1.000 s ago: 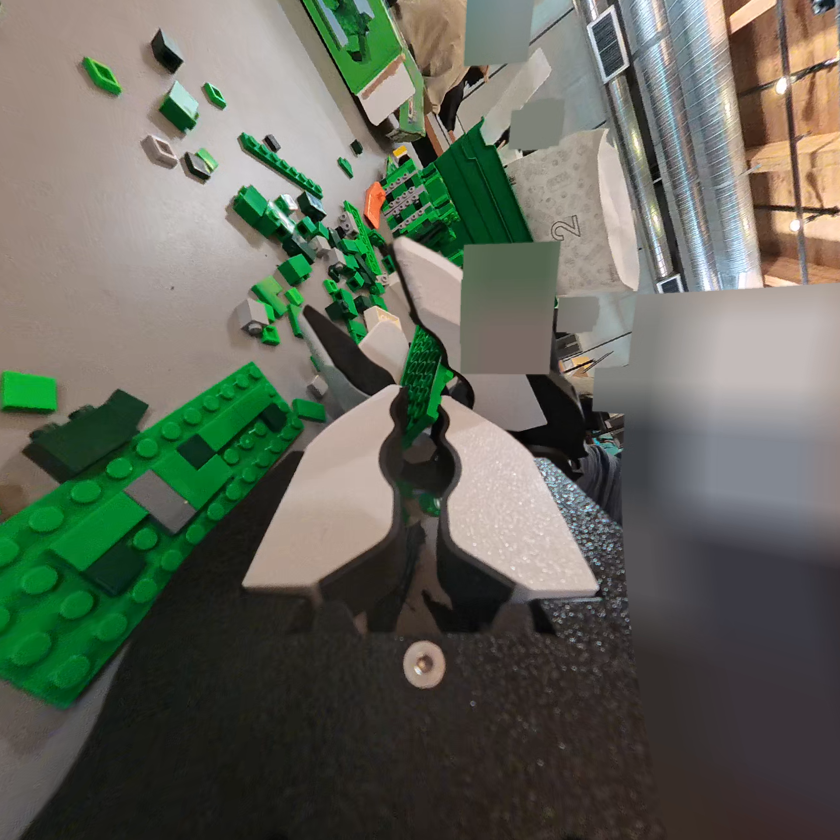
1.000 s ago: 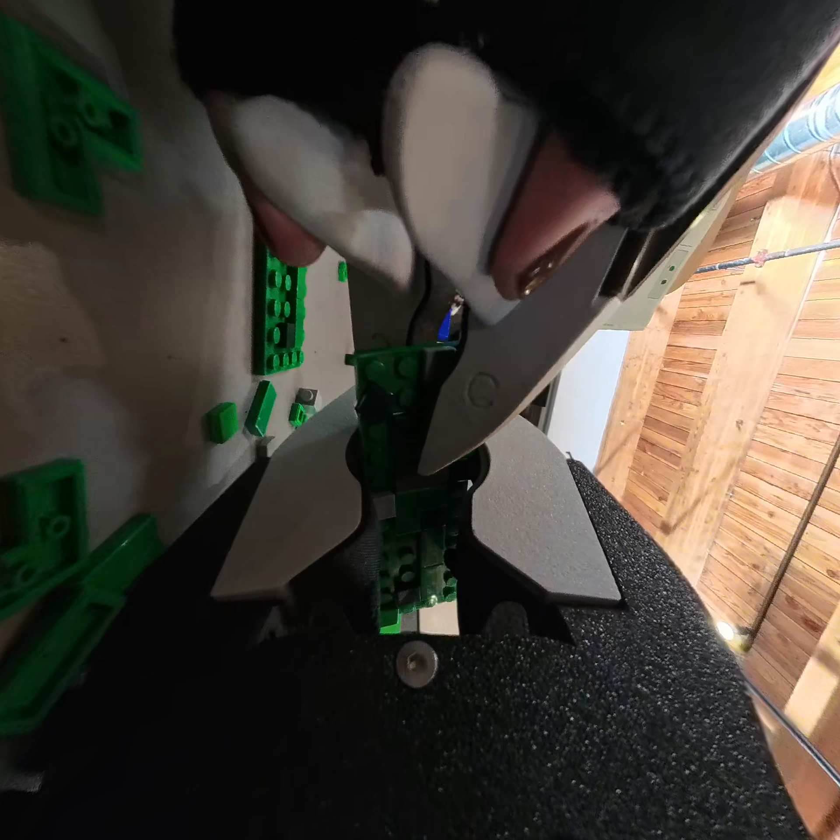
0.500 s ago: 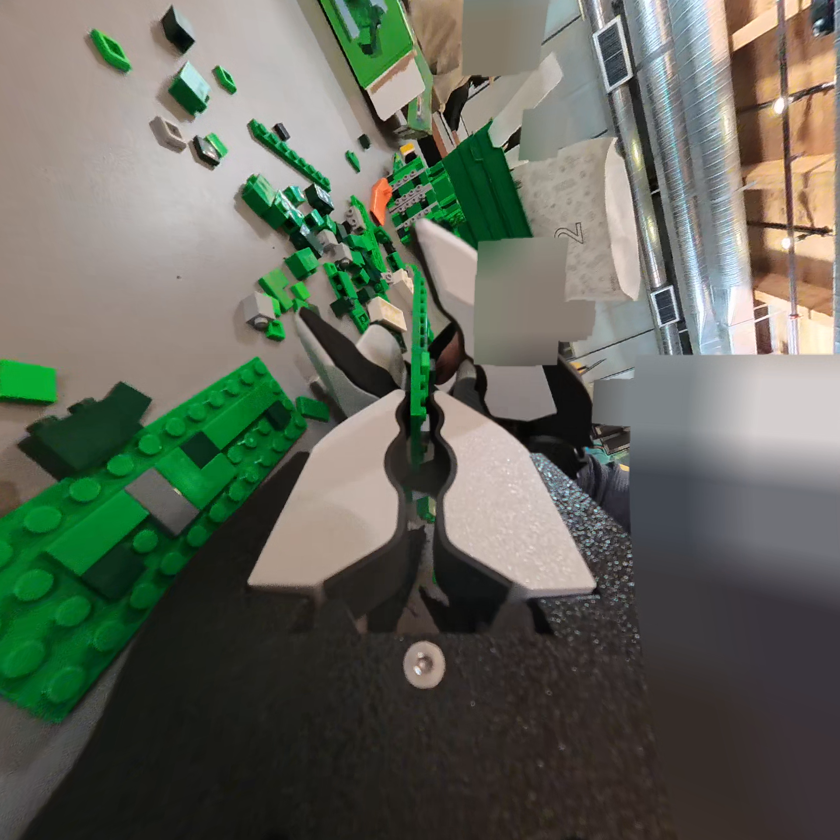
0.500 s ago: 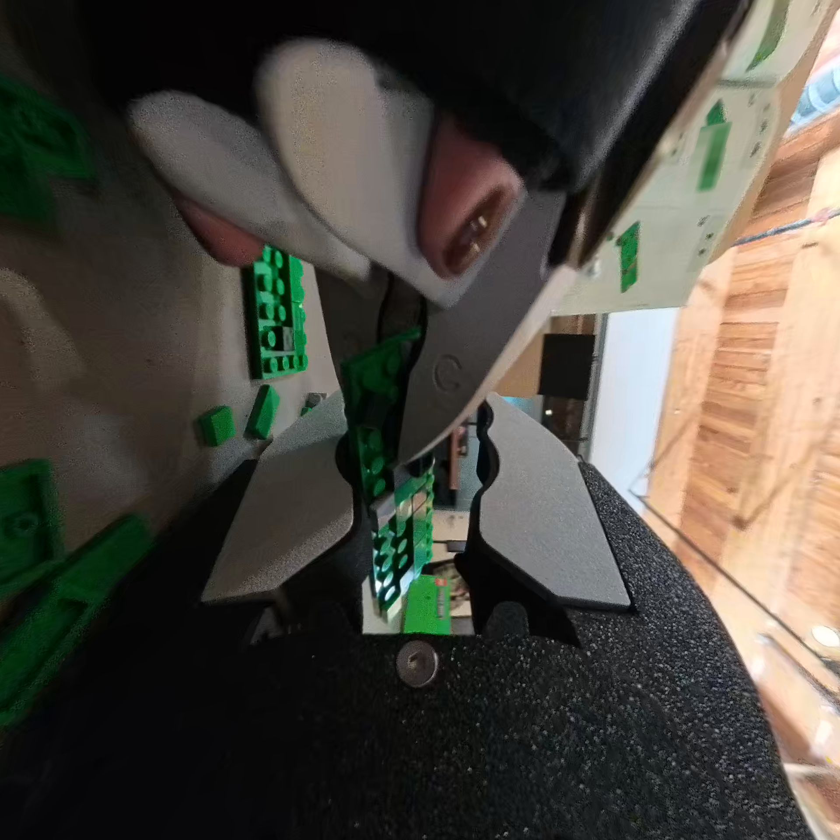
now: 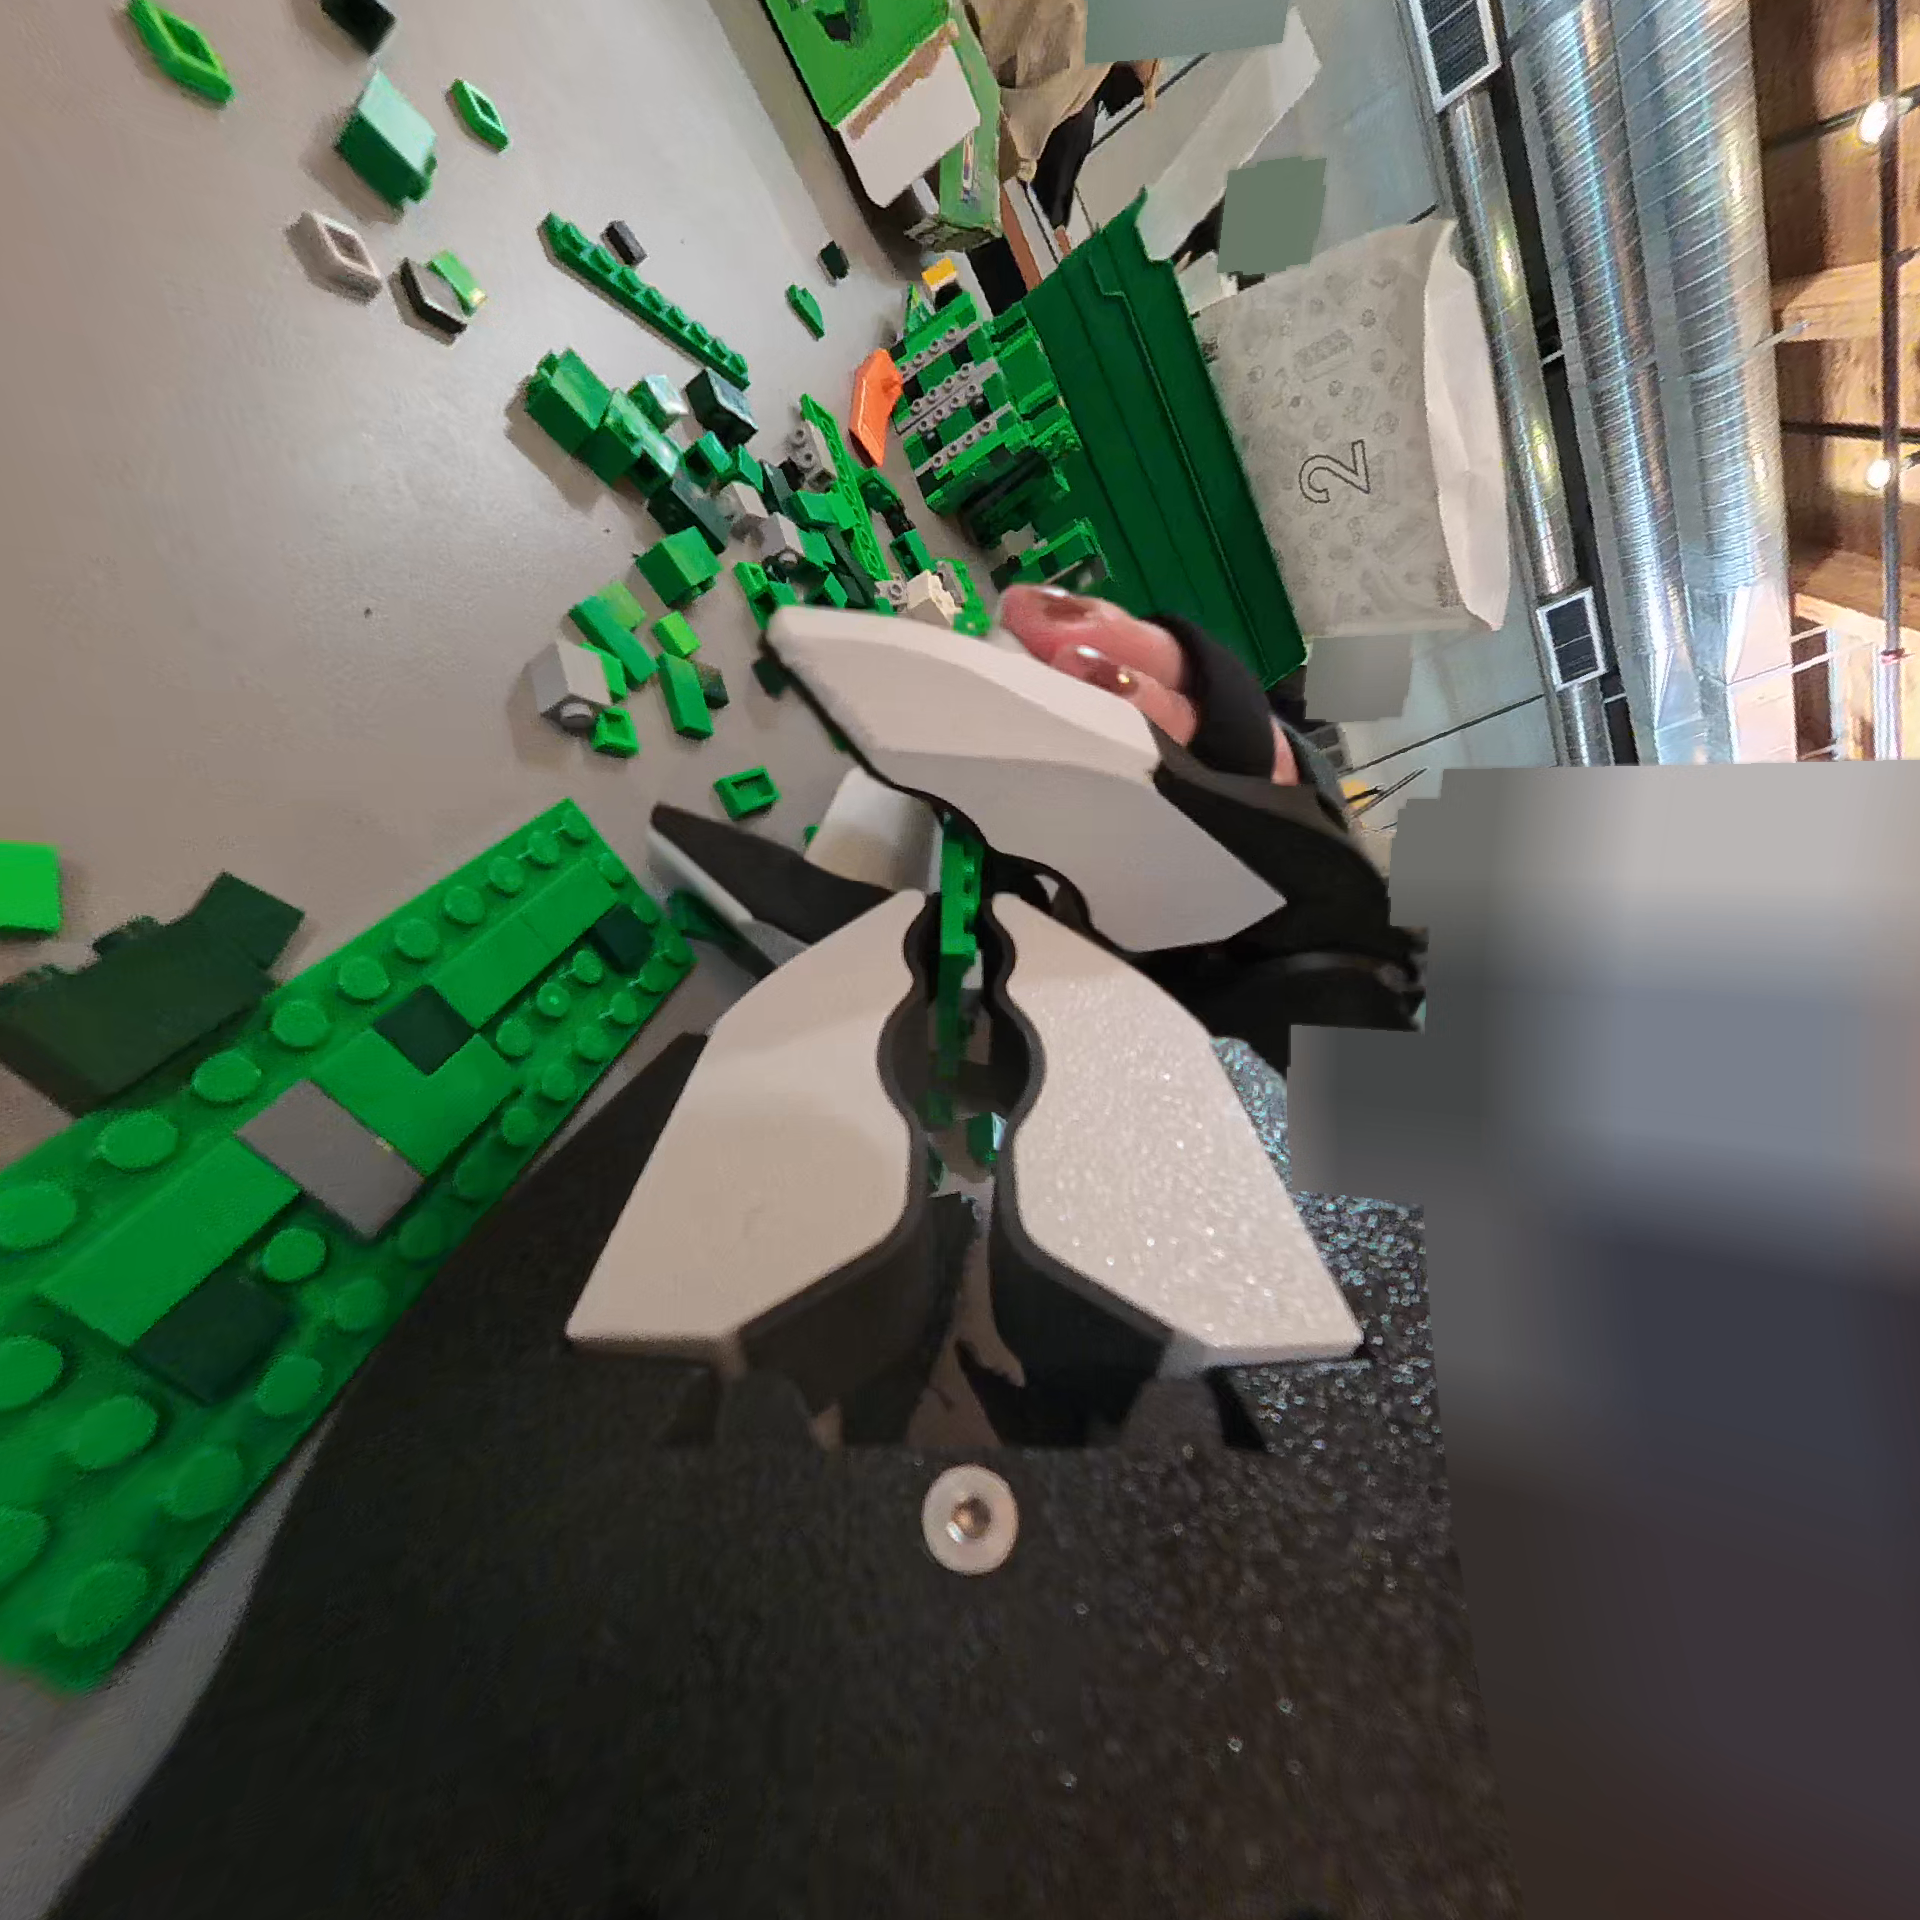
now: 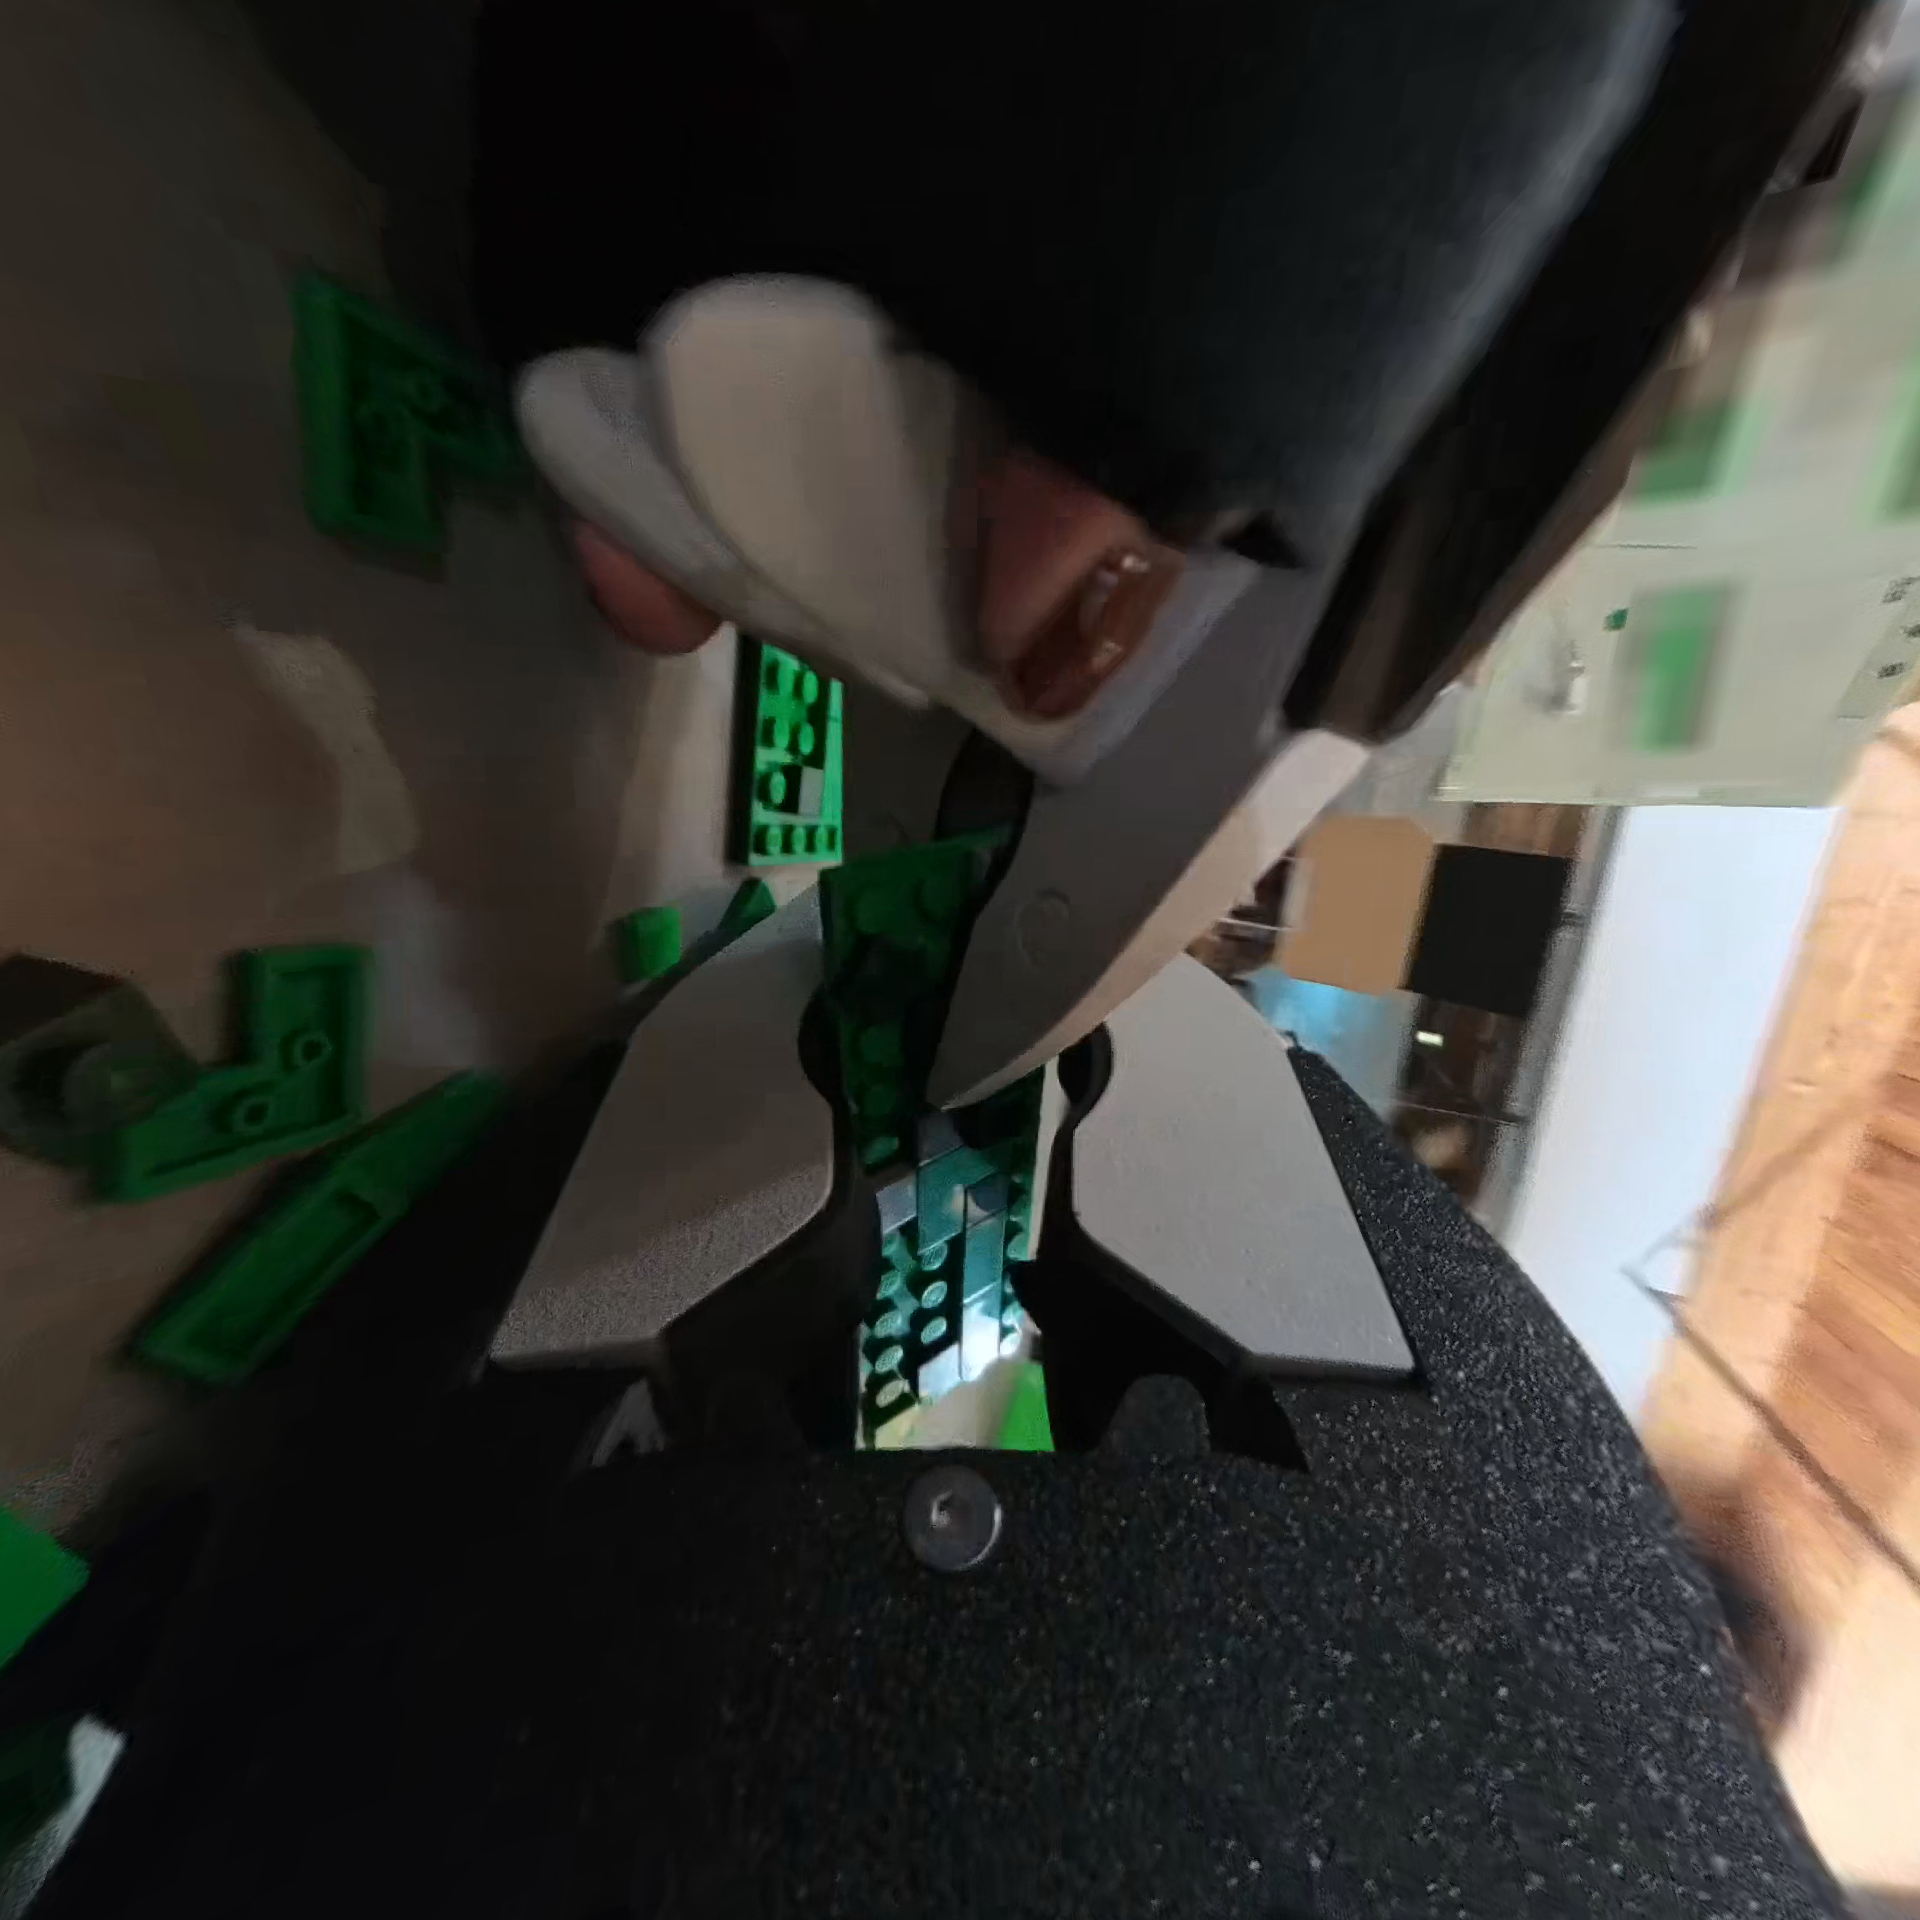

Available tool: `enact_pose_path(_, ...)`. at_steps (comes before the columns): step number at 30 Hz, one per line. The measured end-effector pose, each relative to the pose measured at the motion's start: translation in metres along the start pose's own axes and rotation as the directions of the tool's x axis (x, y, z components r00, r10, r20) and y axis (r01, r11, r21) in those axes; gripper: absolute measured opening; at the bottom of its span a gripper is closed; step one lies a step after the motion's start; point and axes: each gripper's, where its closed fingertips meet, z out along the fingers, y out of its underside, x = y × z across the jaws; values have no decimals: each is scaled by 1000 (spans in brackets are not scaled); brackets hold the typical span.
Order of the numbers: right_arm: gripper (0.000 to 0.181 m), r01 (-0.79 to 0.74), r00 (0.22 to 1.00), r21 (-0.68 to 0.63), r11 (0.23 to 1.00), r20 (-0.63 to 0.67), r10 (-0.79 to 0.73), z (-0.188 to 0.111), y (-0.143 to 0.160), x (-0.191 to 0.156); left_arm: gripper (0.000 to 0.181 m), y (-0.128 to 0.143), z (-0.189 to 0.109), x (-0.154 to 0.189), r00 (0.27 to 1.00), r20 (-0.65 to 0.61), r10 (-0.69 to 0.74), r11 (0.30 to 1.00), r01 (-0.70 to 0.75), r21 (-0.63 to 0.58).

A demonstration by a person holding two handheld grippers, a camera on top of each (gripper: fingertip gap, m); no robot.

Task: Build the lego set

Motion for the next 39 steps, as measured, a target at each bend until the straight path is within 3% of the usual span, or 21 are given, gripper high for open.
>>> enact_pose_path(4,34,82,988,-44,996,-129,-87,1,2,8,6,-1,0,-1,999,-17,-46,999,46,-3)
enact_pose_path(7,23,131,969,-58,990,-204,-140,-1,0,16,5,-5,-4,2,993,-76,-90,996,92,18)
enact_pose_path(12,29,4,991,18,1000,-137,-2,0,0,9,5,-3,-3,1,994,-69,-88,996,89,10)
enact_pose_path(15,44,-81,994,38,996,-72,84,-4,8,13,5,-8,-5,0,996,-51,-73,996,75,45)
enact_pose_path(20,54,-156,987,103,982,55,151,-16,28,5,5,-13,-11,8,996,-85,-19,995,27,100)
enact_pose_path(26,52,-251,967,220,943,91,236,-33,32,13,5,-13,-13,11,993,-37,114,988,-110,105)
enact_pose_path(31,57,-156,988,195,968,33,153,-32,32,14,6,-14,-17,17,981,-62,185,978,-178,105)
enact_pose_path(36,68,-160,987,182,970,-2,163,-30,35,19,5,-4,-14,22,961,-74,266,964,-263,46)
enact_pose_path(37,66,-168,986,184,968,9,169,-30,35,17,5,-3,-13,20,955,-49,292,956,-291,29)
enact_pose_path(39,42,-160,987,202,966,16,160,-33,33,16,6,0,-11,21,925,-35,378,926,-378,-2)
